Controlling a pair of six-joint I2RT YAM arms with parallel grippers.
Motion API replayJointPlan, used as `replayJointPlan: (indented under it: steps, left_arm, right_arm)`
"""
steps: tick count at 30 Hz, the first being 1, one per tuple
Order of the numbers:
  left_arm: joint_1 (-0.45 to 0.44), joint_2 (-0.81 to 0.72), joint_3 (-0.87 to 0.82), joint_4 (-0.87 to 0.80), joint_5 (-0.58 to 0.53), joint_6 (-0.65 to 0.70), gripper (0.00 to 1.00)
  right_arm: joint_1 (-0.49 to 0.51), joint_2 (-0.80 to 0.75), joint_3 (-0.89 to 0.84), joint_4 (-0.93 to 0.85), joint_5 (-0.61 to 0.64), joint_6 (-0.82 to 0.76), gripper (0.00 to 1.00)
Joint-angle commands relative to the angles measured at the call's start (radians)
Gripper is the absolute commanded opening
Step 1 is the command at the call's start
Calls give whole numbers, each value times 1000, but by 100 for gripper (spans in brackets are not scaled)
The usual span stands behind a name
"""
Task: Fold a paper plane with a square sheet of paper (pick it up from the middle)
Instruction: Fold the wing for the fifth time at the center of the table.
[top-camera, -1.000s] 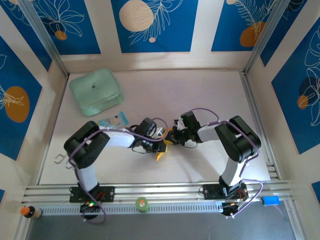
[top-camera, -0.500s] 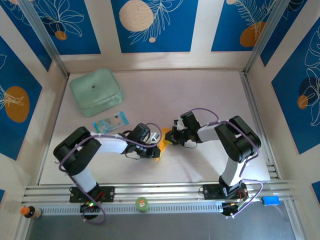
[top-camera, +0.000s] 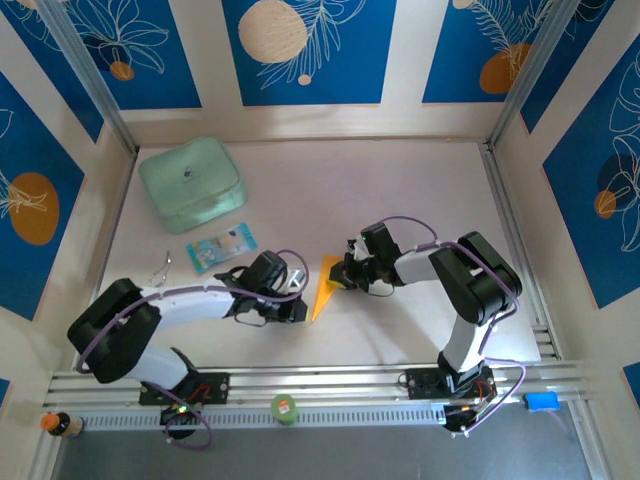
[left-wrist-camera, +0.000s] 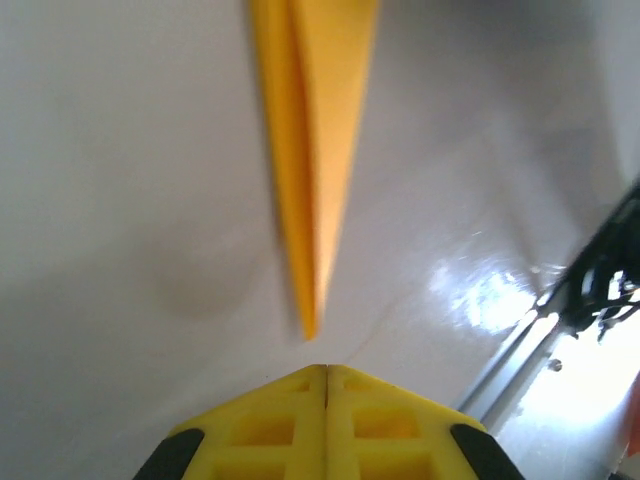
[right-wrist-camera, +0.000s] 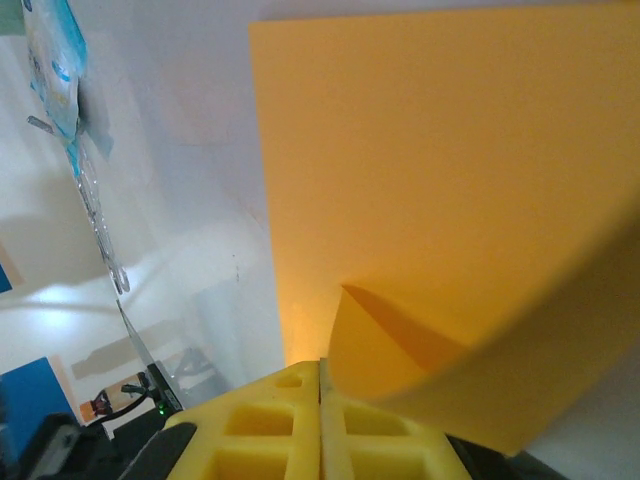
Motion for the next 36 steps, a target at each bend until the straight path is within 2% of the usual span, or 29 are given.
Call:
replayJointPlan:
  steps: [1,6,10,16,20,23,28,36]
  left_arm:
    - [10,34,111,7,-21,32,9]
    - [11,204,224,45,15,48,9]
    - [14,276,259,22,5,65,8]
    - [16,338,274,57,-34,65,8]
    - [17,336,267,72,-76,79,13]
    - [20,331,256,104,-71,75,17]
    - [20,347,255,114,-73,74,18]
    - [22,384,230,-6,-110,72,2]
  right_arm:
    - [10,52,-49,-146,110,31,8]
    - [16,37,-48,-152,109,37,8]
    - [16,32,-51,-153,104,38,8]
    - [17,20,-53,-151,104,39,9]
    - [17,8,-59,-158,106,38,9]
    - [17,4,-59,-157,106,39,9]
    - [17,2,-63,-152,106,42,9]
    - [11,-34,-62,-159,103,39,9]
